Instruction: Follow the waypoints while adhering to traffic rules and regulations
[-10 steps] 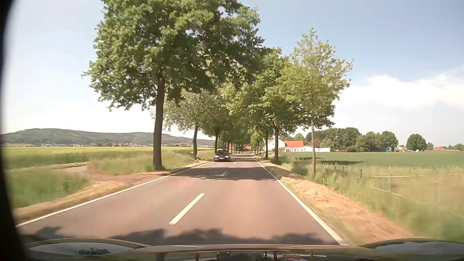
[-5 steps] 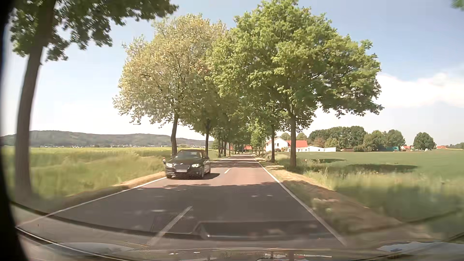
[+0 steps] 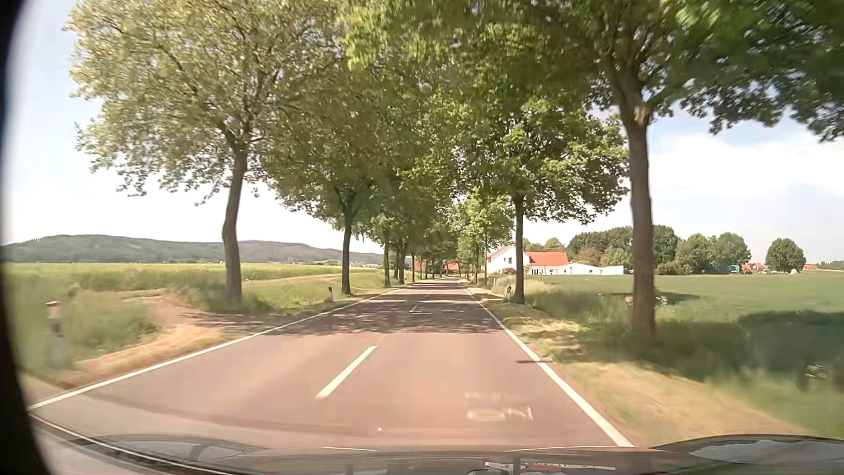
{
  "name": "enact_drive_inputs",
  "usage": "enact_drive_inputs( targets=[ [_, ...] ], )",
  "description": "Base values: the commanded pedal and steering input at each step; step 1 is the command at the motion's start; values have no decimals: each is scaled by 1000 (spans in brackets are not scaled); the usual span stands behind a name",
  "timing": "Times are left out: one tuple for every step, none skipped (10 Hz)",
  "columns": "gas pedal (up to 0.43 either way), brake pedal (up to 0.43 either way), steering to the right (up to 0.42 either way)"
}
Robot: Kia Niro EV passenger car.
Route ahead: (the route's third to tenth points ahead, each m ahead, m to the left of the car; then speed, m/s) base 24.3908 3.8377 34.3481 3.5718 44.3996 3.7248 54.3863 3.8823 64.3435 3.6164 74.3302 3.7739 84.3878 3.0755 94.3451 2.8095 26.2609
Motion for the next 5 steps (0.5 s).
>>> enact_drive_inputs(
  targets=[
    [390,0,-1],
    [390,0,-1],
    [390,0,-1],
    [390,0,-1],
    [390,0,-2]
  ],
)
